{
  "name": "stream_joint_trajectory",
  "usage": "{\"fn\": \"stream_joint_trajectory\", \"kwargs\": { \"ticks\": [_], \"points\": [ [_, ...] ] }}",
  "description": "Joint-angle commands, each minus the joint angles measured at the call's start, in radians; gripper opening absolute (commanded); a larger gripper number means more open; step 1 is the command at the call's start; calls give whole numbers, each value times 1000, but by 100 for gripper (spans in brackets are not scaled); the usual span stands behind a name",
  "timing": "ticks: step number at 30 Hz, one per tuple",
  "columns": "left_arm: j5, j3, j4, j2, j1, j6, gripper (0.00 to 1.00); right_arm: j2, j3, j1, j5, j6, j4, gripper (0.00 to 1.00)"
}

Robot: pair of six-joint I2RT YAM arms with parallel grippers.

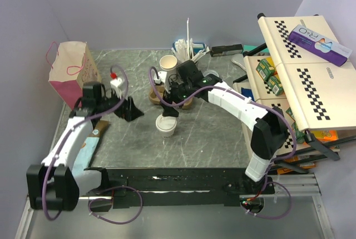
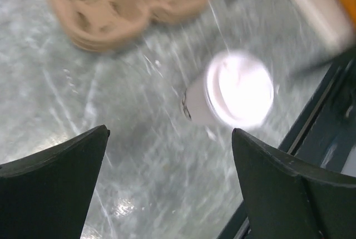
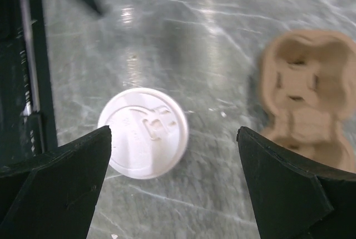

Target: Pack the takeout coffee

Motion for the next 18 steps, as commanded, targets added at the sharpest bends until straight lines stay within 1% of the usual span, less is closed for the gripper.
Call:
{"fn": "stream_joint_trajectory", "kwargs": {
  "ticks": [1,3,4,5,9,12,17,18],
  "points": [
    [107,-153,43,-98,-27,305,99,-134,-6,-21,175,164,87,100],
    [80,-188,4,-75,-90,421,99,-174,1,-39,217,194,86,100],
    [51,-196,3,-64,-121,445,99,-183,14,-47,231,216,75,100],
    [-4,-206,9,-44,-179,472,99,-203,22,-76,235,228,72,100],
    [-81,-280,166,-10,-256,465,99,-245,45,-138,240,260,57,100],
    [-124,-297,267,37,-302,442,99,-279,37,-173,257,250,49,100],
    [-161,-259,325,177,-385,440,97,-335,10,-223,263,247,47,100],
    [-210,-245,321,197,-404,448,95,-343,-2,-242,263,251,47,100]
  ]
}}
